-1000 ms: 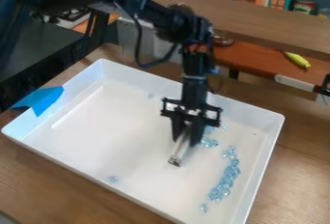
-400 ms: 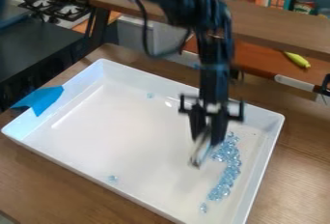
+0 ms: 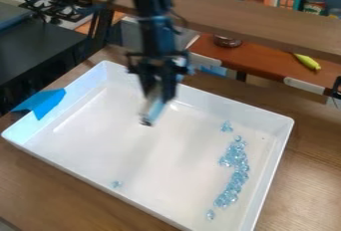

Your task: Sweep into pile

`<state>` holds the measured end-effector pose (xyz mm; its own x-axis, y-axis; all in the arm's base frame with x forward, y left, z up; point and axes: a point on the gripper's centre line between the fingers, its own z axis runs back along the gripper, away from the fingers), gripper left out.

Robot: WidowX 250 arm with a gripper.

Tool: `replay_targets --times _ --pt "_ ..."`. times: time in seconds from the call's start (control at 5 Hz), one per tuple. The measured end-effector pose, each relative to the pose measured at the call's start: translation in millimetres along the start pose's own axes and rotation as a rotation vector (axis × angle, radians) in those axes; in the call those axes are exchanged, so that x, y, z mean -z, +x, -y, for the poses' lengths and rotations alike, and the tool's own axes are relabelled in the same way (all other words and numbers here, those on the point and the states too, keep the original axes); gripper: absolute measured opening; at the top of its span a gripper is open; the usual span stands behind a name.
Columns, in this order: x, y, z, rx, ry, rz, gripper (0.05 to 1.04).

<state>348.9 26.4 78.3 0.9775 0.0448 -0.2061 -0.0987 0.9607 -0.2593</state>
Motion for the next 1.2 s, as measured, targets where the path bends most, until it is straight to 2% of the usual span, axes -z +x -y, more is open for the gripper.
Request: replay_targets --times 0.2,0.4,0.6,0.8,1.0,1.2 --pt "-2 5 -39 -0.081 0.061 -0.006 0.382" --pt "14 20 -97 -0.199 0.126 -0.054 0.382" --pt "32 41 -132 -0.269 0.184 -0.100 0.382" --pt "41 53 -142 -0.294 0.217 -0.118 0.382" --pt "47 58 -136 -0.291 0.220 -0.143 0.382" --pt "55 62 -113 -0.237 0.215 -0.163 0.382"
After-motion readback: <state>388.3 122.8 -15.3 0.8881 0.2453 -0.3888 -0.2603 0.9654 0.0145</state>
